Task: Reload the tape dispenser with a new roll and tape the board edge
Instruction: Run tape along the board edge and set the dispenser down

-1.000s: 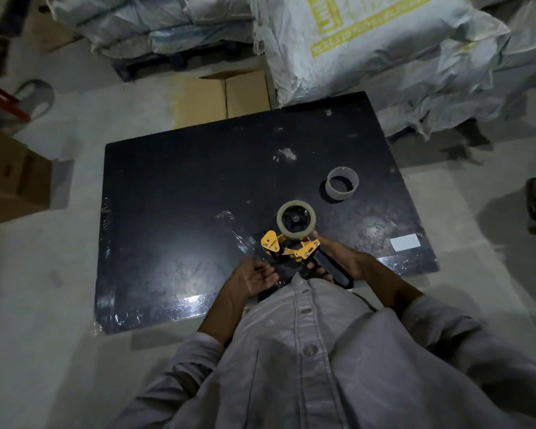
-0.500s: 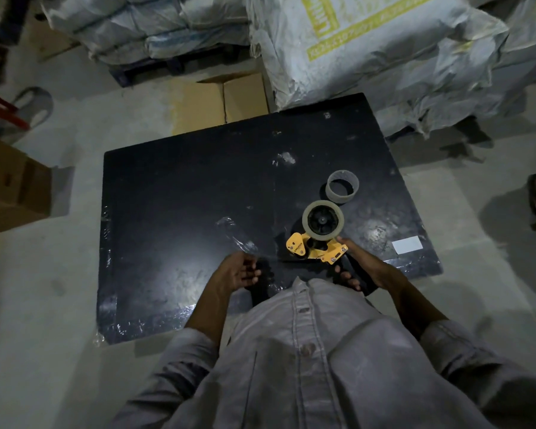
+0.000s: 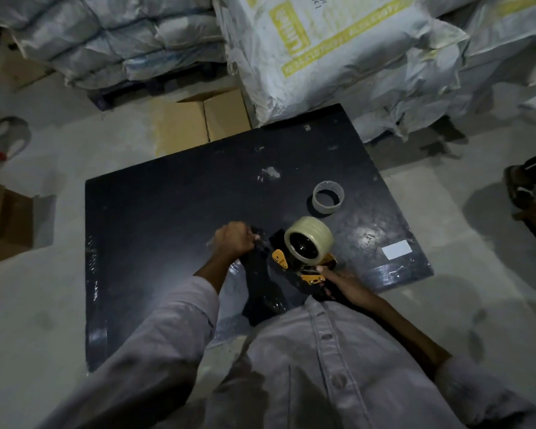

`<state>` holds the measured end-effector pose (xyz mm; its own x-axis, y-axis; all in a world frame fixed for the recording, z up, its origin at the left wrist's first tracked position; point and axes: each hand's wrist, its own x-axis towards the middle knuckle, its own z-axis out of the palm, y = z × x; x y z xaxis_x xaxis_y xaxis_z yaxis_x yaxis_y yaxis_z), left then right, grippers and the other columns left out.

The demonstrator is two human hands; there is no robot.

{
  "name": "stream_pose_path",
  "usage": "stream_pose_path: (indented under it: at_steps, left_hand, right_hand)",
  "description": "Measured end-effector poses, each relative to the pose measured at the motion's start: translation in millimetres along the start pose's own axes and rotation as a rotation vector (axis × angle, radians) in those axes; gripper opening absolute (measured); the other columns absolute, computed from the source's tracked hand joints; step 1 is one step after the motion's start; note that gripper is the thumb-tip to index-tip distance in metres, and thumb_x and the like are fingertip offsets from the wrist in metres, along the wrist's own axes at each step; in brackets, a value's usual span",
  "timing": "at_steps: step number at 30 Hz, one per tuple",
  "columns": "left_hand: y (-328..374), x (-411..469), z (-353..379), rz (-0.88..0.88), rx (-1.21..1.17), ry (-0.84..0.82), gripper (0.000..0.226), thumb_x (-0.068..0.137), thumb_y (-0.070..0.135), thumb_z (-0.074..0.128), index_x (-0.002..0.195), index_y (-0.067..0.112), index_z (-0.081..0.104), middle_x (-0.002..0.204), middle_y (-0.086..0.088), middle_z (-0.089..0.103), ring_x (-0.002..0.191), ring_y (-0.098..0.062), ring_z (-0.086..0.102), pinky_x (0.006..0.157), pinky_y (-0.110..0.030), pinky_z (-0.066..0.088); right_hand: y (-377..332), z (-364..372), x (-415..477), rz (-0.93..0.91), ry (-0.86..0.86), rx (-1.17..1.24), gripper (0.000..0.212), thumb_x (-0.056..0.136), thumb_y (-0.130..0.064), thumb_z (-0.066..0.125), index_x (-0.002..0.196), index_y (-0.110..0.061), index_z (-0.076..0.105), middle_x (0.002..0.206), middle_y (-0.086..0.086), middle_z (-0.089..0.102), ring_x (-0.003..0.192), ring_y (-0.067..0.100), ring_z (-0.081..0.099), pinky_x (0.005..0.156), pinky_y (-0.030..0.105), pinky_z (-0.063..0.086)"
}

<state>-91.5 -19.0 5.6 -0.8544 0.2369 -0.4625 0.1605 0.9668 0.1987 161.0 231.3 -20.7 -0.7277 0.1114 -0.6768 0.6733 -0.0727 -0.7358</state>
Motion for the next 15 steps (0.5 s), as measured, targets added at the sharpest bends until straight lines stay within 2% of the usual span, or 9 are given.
stream_pose_path:
  at_steps: [4, 6, 8, 10, 13, 15]
  left_hand:
    - [13, -5, 15, -0.032, 0.12, -0.001, 0.043, 0.094, 0.06, 0.075, 0.106, 0.019, 0.078, 0.101, -0.004, 0.077, 0.094, -0.027, 0.073, 0.079, -0.035, 0.053]
    - [12, -4, 14, -0.074, 0.119, 0.019, 0.052, 0.091, 0.065, 0.076, 0.115, 0.018, 0.076, 0.105, -0.006, 0.075, 0.098, -0.029, 0.073, 0.079, -0.035, 0.05]
    - [4, -1, 5, -0.114, 0.09, 0.036, 0.068, 0.084, 0.078, 0.077, 0.119, 0.02, 0.074, 0.108, -0.006, 0.075, 0.103, -0.029, 0.073, 0.083, -0.036, 0.052]
    - [-2, 2, 1, -0.134, 0.092, 0.038, 0.075, 0.078, 0.084, 0.077, 0.119, 0.021, 0.072, 0.112, -0.006, 0.076, 0.108, -0.03, 0.075, 0.092, -0.038, 0.057]
    - [3, -8, 17, -0.085, 0.07, 0.121, 0.061, 0.09, 0.065, 0.079, 0.126, 0.016, 0.069, 0.119, -0.012, 0.073, 0.112, -0.033, 0.071, 0.093, -0.044, 0.06]
    - [5, -23, 36, 0.14, 0.126, 0.262, 0.048, 0.092, 0.037, 0.081, 0.129, 0.012, 0.064, 0.124, -0.015, 0.066, 0.117, -0.035, 0.062, 0.092, -0.046, 0.053]
  right_hand:
    - [3, 6, -3, 0.016, 0.056, -0.059, 0.077, 0.091, -0.082, 0.072, 0.069, -0.008, 0.075, 0.075, 0.018, 0.078, 0.072, 0.022, 0.074, 0.084, 0.038, 0.054]
    - [6, 7, -1, 0.026, 0.076, -0.023, 0.079, 0.089, -0.081, 0.075, 0.072, -0.004, 0.077, 0.077, 0.02, 0.078, 0.073, 0.023, 0.074, 0.084, 0.037, 0.055]
    - [5, 7, -1, 0.039, 0.093, 0.027, 0.084, 0.082, -0.087, 0.079, 0.078, -0.002, 0.081, 0.076, 0.021, 0.077, 0.073, 0.025, 0.074, 0.081, 0.039, 0.056]
    - [5, 6, 0, 0.044, 0.091, 0.003, 0.082, 0.083, -0.087, 0.077, 0.079, -0.006, 0.082, 0.076, 0.018, 0.078, 0.075, 0.024, 0.075, 0.082, 0.039, 0.056]
    - [0, 8, -6, 0.051, 0.069, -0.091, 0.062, 0.093, -0.074, 0.077, 0.076, -0.015, 0.078, 0.075, 0.008, 0.079, 0.074, 0.017, 0.073, 0.08, 0.032, 0.056]
    - [-2, 9, -8, 0.045, 0.04, -0.125, 0.048, 0.093, -0.066, 0.082, 0.083, -0.019, 0.081, 0.074, 0.0, 0.078, 0.072, 0.013, 0.071, 0.073, 0.025, 0.055]
